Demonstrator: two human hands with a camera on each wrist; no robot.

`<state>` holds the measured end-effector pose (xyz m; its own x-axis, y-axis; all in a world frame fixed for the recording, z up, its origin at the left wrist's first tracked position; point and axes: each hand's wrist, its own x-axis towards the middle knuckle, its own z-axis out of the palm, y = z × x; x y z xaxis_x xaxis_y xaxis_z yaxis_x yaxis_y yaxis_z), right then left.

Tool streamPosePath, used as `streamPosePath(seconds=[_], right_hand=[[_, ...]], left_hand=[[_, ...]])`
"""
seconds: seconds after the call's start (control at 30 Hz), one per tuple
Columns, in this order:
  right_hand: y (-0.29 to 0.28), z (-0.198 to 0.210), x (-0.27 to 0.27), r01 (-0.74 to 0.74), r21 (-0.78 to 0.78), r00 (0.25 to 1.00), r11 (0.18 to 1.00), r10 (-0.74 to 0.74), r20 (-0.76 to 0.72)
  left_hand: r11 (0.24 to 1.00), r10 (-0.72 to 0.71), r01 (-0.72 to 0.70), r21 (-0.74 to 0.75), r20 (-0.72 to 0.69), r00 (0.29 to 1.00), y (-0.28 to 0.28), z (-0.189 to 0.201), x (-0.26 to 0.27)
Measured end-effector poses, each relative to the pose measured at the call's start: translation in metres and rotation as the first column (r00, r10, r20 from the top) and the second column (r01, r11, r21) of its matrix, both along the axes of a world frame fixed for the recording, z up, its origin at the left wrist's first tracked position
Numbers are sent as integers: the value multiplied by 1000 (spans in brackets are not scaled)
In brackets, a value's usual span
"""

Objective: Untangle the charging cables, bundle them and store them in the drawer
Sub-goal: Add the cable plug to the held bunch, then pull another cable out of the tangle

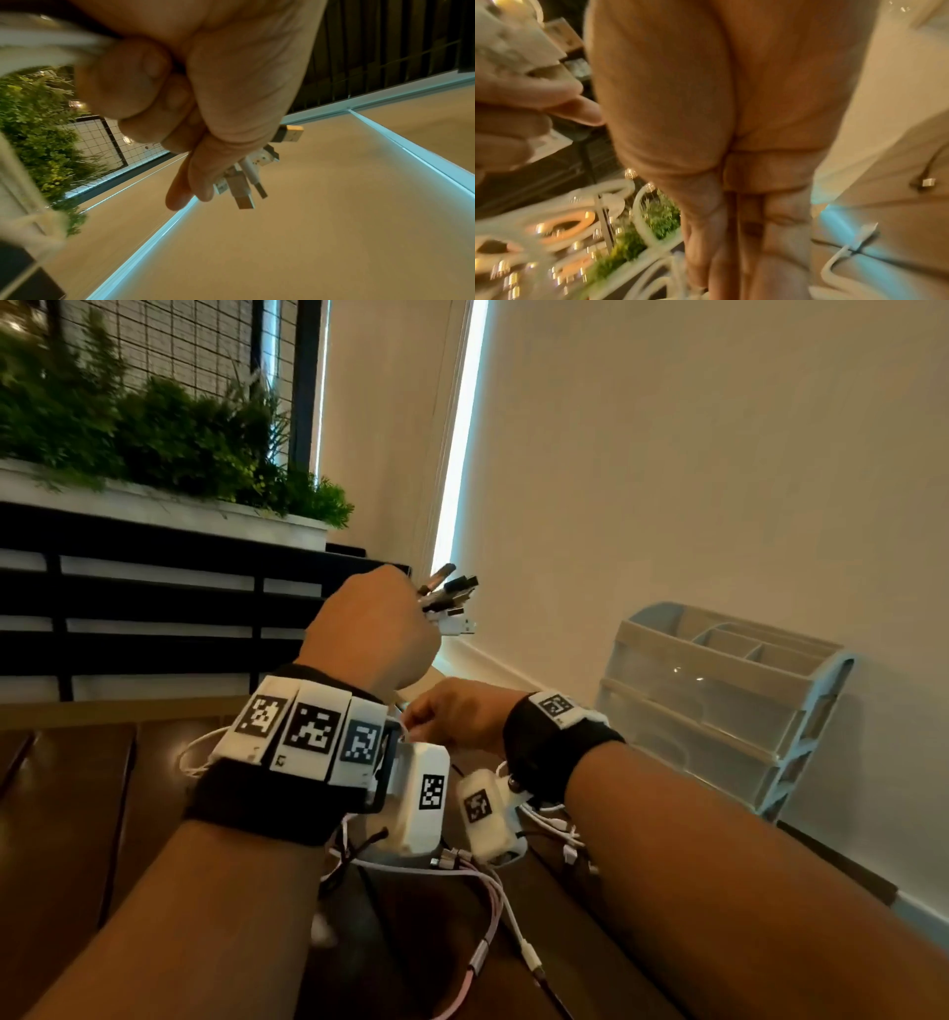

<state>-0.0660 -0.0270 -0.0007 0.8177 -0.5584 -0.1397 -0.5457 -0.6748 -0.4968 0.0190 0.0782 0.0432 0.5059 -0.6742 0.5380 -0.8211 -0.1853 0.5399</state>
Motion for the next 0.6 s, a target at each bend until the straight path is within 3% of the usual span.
streamPosePath(seconds=[0.1, 0.13, 0.23, 0.33, 0.5, 0.6], right_hand=[[-10, 7, -29, -64, -233, 953, 970, -10, -303], [-15, 12, -44, -25, -279, 946, 960, -68, -318], [-28, 28, -101, 145, -216, 964, 966, -187, -187], [-36, 30, -157, 206, -224, 958, 953, -243, -151], [-17, 1, -196, 81, -223, 970, 971, -129, -208], [-9, -29, -184, -158, -416, 942, 896, 10, -336]], left_hand=[[1000, -22, 21, 10, 11, 1000, 0, 2, -9], [999, -21, 21, 30, 14, 1000, -1, 1, -12], [995, -37, 37, 90, -2, 999, -4, -3, -18], [989, -87, 91, 118, -37, 996, -7, -7, -26], [977, -199, 208, 48, -150, 968, -17, -14, -40], [965, -247, 261, 25, -252, 936, -24, -21, -51]])
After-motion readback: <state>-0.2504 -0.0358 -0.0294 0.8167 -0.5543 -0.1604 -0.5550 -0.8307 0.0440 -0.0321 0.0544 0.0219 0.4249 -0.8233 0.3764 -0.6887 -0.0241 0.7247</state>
